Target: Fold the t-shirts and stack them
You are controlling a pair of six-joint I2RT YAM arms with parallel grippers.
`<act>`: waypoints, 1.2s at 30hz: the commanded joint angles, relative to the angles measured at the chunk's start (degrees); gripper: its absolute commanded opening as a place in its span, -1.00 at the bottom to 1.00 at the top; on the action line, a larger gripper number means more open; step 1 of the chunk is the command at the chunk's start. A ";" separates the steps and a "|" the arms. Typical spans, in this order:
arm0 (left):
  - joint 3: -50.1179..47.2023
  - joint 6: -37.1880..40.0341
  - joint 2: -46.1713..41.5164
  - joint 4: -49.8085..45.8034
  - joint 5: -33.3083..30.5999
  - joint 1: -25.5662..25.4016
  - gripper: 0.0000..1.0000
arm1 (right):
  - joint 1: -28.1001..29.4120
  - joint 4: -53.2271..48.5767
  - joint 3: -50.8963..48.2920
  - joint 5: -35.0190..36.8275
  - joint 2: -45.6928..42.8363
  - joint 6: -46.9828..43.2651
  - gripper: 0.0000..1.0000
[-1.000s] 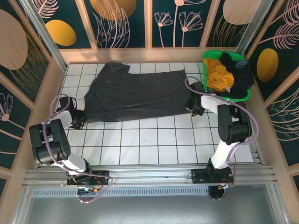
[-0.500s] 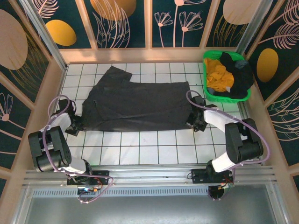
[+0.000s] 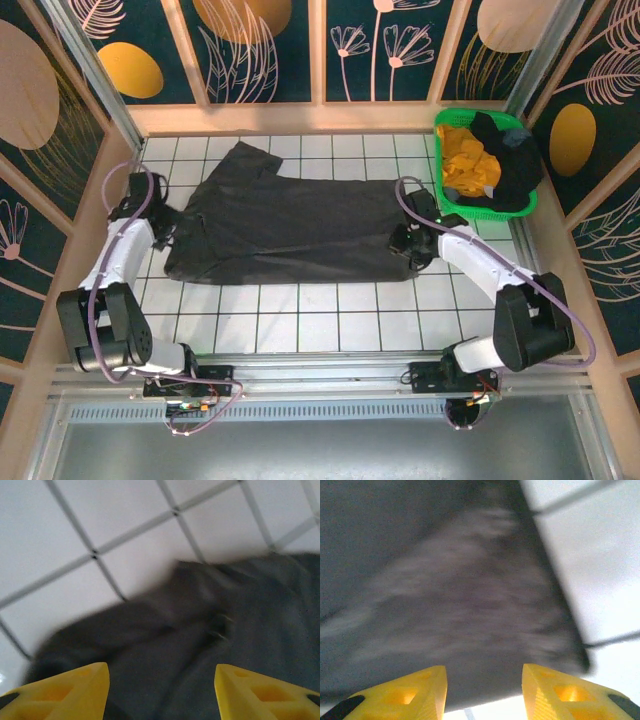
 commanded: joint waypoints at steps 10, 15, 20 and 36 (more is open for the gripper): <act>-14.17 -15.61 2.50 10.84 16.26 -8.36 -0.02 | 3.92 17.26 4.27 -22.09 6.04 -2.91 -0.12; -16.94 -16.68 4.07 14.60 16.15 -8.55 -0.06 | 4.10 18.50 4.93 -24.52 6.95 -2.59 -0.11; -17.94 -17.09 5.14 17.00 15.73 -8.55 -0.12 | 4.74 18.50 5.19 -24.91 7.31 -2.34 -0.11; -17.22 -15.71 8.36 18.67 15.38 -8.68 -0.39 | 4.95 18.15 5.65 -24.74 8.07 -2.29 -0.13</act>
